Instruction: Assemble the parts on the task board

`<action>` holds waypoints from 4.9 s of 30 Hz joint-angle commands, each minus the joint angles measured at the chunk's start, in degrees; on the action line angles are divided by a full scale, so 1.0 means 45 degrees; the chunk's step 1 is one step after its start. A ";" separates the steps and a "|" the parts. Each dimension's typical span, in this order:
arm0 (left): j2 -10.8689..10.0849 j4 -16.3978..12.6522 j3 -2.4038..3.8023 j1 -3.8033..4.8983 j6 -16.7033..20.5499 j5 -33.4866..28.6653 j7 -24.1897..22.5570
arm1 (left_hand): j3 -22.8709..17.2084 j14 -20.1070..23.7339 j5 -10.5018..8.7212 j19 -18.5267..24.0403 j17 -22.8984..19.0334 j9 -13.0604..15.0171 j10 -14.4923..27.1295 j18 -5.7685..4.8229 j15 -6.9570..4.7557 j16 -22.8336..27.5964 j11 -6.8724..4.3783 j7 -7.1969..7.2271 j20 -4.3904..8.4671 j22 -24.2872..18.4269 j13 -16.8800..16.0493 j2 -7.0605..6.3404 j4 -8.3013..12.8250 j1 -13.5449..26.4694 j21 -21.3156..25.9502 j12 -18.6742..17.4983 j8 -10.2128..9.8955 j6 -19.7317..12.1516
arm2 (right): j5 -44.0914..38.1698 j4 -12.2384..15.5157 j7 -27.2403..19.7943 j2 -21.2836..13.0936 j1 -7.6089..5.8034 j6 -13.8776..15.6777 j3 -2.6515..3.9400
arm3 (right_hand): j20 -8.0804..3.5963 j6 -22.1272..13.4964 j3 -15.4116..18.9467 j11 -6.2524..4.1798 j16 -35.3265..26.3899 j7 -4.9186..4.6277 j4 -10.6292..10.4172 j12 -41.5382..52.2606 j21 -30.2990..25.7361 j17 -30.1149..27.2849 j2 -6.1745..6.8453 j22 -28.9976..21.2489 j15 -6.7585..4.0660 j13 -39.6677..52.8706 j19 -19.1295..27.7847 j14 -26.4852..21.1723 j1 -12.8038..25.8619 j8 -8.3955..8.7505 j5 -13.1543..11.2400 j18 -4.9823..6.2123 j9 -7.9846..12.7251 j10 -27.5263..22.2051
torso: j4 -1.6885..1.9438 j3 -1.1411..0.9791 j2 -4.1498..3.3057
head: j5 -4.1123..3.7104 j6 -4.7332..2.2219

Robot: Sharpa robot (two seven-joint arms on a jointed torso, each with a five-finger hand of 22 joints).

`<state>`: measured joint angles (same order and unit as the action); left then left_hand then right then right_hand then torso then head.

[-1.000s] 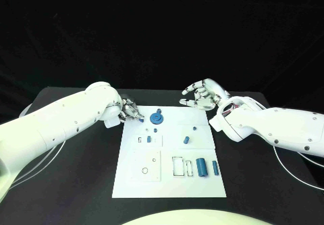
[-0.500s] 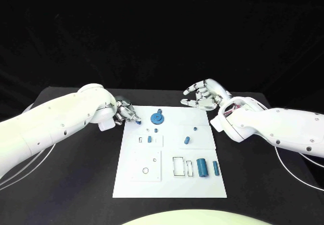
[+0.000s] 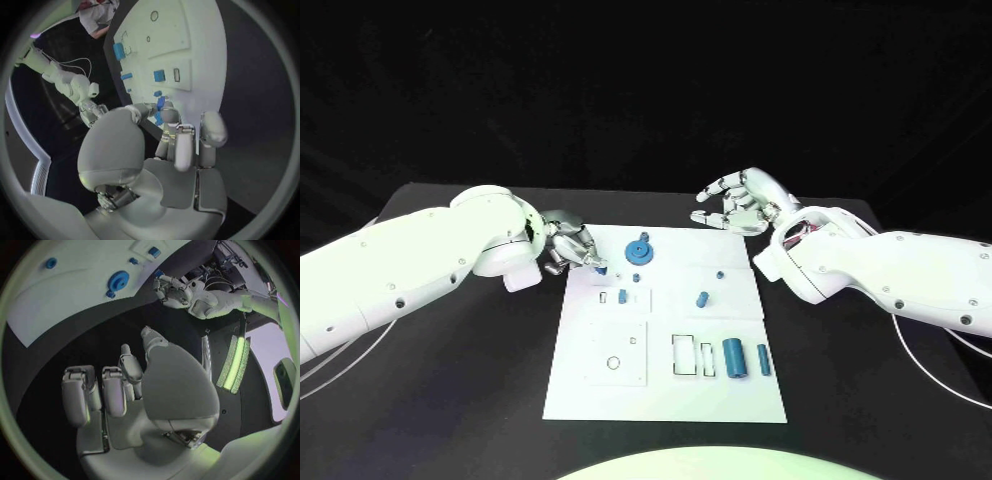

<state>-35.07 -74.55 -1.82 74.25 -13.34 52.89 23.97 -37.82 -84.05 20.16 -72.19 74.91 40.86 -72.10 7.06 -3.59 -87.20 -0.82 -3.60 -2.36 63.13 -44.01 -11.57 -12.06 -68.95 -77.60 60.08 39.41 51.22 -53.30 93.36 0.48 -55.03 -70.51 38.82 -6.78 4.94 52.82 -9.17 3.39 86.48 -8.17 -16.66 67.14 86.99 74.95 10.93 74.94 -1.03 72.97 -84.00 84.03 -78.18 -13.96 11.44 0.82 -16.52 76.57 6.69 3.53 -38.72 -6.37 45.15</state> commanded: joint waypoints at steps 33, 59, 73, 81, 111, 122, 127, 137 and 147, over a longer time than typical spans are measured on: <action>-0.0623 -0.1624 -0.0301 -0.0820 0.1388 0.2229 0.0685 | -0.2616 -0.0985 0.0527 -0.0145 0.2055 0.0018 -0.0390 -0.0275 -0.0190 -0.0104 -0.0094 0.0086 0.0058 0.0107 -0.0272 -0.0168 0.2672 0.0325 -0.0149 0.0243 0.0078 0.0295 | -0.0025 -0.0026 -0.0190 -0.0021 0.0086 0.0025 0.0000 | 0.0031 -0.0086 0.0057 -0.0021 -0.0067 0.0004 -0.0001 -0.0073 -0.0115 0.2168 -0.0037 0.2985 0.0026 -0.0051 -0.1015 0.1022 0.0142 0.0028 0.0048 -0.0002 0.0017 -0.0023 | -0.0039 -0.0006 -0.0049 | 0.0144 0.0107; -0.0618 -0.1889 -0.0371 -0.0885 0.0947 0.2263 0.0766 | -0.2622 -0.1008 0.0609 -0.0187 0.2135 0.0024 -0.0471 -0.0289 -0.0206 -0.0137 -0.0118 0.0113 0.0074 0.0168 -0.0358 -0.0258 0.2734 0.0358 -0.0183 0.0304 0.0085 0.0346 | -0.0019 -0.0034 -0.0183 -0.0040 0.0094 -0.0011 0.0000 | 0.0031 -0.0086 0.0057 -0.0021 -0.0067 0.0004 -0.0001 -0.0073 -0.0115 0.2168 -0.0037 0.2985 0.0026 -0.0051 -0.1015 0.1022 0.0142 0.0028 0.0048 -0.0002 0.0017 -0.0023 | -0.0037 -0.0007 -0.0048 | 0.0121 0.0143; -0.0617 -0.1769 -0.0365 -0.0883 0.0868 0.2369 0.0810 | -0.2645 -0.1022 0.0666 -0.0196 0.2188 0.0021 -0.0520 -0.0292 -0.0216 -0.0159 -0.0133 0.0127 0.0085 0.0183 -0.0413 -0.0295 0.2782 0.0353 -0.0194 0.0339 0.0086 0.0392 | -0.0019 -0.0024 -0.0183 -0.0046 0.0097 -0.0004 0.0000 | 0.0031 -0.0086 0.0057 -0.0021 -0.0067 0.0004 -0.0001 -0.0073 -0.0115 0.2168 -0.0037 0.2985 0.0026 -0.0051 -0.1015 0.1022 0.0142 0.0028 0.0048 -0.0002 0.0017 -0.0023 | -0.0033 -0.0017 -0.0050 | 0.0119 0.0142; -0.0602 -0.1687 -0.0365 -0.0881 0.0847 0.2500 0.0900 | -0.2649 -0.1022 0.0675 -0.0197 0.2185 0.0020 -0.0539 -0.0293 -0.0217 -0.0159 -0.0135 0.0129 0.0086 0.0185 -0.0452 -0.0299 0.2787 0.0354 -0.0196 0.0365 0.0085 0.0400 | -0.0018 -0.0012 -0.0177 -0.0060 0.0098 -0.0006 0.0000 | 0.0031 -0.0086 0.0057 -0.0021 -0.0067 0.0004 -0.0001 -0.0073 -0.0115 0.2168 -0.0037 0.2985 0.0026 -0.0051 -0.1015 0.1022 0.0142 0.0028 0.0048 -0.0002 0.0017 -0.0023 | -0.0041 -0.0018 -0.0047 | 0.0124 0.0133; -0.0383 -0.1594 -0.0370 -0.0877 0.0656 0.1976 0.0719 | -0.2387 -0.1055 0.0871 -0.0190 0.2302 -0.0001 -0.1025 -0.0303 -0.0272 -0.0211 -0.0232 0.0277 0.0133 0.0202 -0.1049 -0.0294 0.2454 0.1034 -0.0182 0.0742 0.0023 0.0680 | -0.0018 0.0013 -0.0171 -0.0104 0.0097 0.0012 0.0000 | 0.0031 -0.0086 0.0057 -0.0021 -0.0067 0.0004 -0.0001 -0.0073 -0.0115 0.2168 -0.0037 0.2985 0.0026 -0.0051 -0.1015 0.1022 0.0142 0.0028 0.0048 -0.0002 0.0017 -0.0023 | -0.0032 -0.0014 -0.0044 | 0.0111 0.0175; -0.0325 -0.1452 -0.0371 -0.0876 0.0740 0.1872 0.0719 | -0.1742 -0.1056 0.0714 -0.0200 0.2306 0.0003 -0.1115 -0.0307 -0.0332 -0.0214 -0.0306 0.0389 0.0187 0.0183 -0.1097 -0.0233 0.2152 0.1397 -0.0131 0.0730 -0.0030 0.0726 | -0.0016 -0.0001 -0.0172 -0.0099 0.0097 0.0004 0.0000 | 0.0027 -0.0086 0.0085 -0.0023 -0.0075 0.0005 -0.0005 -0.0087 -0.0113 0.2169 -0.0041 0.2988 0.0023 -0.0074 -0.1019 0.1023 0.0178 0.0022 0.0051 -0.0003 0.0040 -0.0027 | -0.0034 -0.0013 -0.0049 | 0.0098 0.0197; -0.0295 -0.1398 -0.0373 -0.0876 0.0664 0.1826 0.0739 | -0.1066 -0.1058 0.0586 -0.0214 0.2319 -0.0042 -0.1114 -0.0310 -0.0373 -0.0219 -0.0356 0.0463 0.0227 0.0164 -0.1139 -0.0276 0.1861 0.1641 -0.0089 0.0721 -0.0117 0.0807 | -0.0013 -0.0011 -0.0180 -0.0089 0.0097 0.0003 0.0000 | 0.0027 -0.0086 0.0085 -0.0023 -0.0075 0.0005 -0.0005 -0.0087 -0.0113 0.2169 -0.0041 0.2988 0.0023 -0.0074 -0.1019 0.1023 0.0178 0.0022 0.0051 -0.0003 0.0040 -0.0027 | -0.0038 -0.0015 -0.0048 | 0.0101 0.0198; -0.0256 -0.1319 -0.0376 -0.0877 0.0708 0.1795 0.0765 | -0.0358 -0.1053 0.0515 -0.0243 0.2302 -0.0130 -0.1074 -0.0317 -0.0392 -0.0212 -0.0370 0.0483 0.0254 0.0160 -0.1161 -0.0260 0.1423 0.1861 -0.0056 0.0692 -0.0251 0.0931 | -0.0005 -0.0014 -0.0191 -0.0093 0.0097 0.0016 0.0000 | 0.0027 -0.0086 0.0085 -0.0023 -0.0075 0.0005 -0.0005 -0.0087 -0.0113 0.2169 -0.0041 0.2988 0.0023 -0.0074 -0.1019 0.1023 0.0178 0.0022 0.0051 -0.0003 0.0040 -0.0027 | -0.0041 -0.0016 -0.0047 | 0.0085 0.0209; -0.0246 -0.1265 -0.0377 -0.0877 0.0681 0.1788 0.0816 | 0.0250 -0.1053 0.0470 -0.0255 0.2307 -0.0190 -0.1043 -0.0319 -0.0392 -0.0213 -0.0367 0.0482 0.0259 0.0148 -0.1179 -0.0304 0.1074 0.1986 -0.0030 0.0672 -0.0347 0.1021 | 0.0000 -0.0014 -0.0201 -0.0100 0.0097 0.0030 0.0000 | 0.0026 -0.0089 0.0102 -0.0021 -0.0081 0.0004 -0.0012 -0.0105 -0.0143 0.2163 -0.0039 0.2975 0.0023 -0.0090 -0.1008 0.1022 0.0209 0.0021 0.0050 0.0003 0.0045 -0.0037 | -0.0040 -0.0017 -0.0043 | 0.0069 0.0213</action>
<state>-36.38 -80.15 -3.48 70.40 -9.36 61.55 27.76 -36.96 -83.85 22.62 -73.20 74.91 39.99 -77.02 6.16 -5.02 -87.85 -2.23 -1.21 -1.34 63.85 -49.26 -13.07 -7.18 -60.65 -78.04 63.24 38.03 55.44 -53.18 93.25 0.31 -55.48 -70.10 39.00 -6.79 4.94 52.82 -9.01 3.39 86.48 -8.17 -16.83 66.87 86.64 74.90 10.72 74.95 -1.02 72.62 -84.00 84.03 -77.95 -13.96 11.44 0.82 -16.41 76.57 6.50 3.47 -38.92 -6.04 46.13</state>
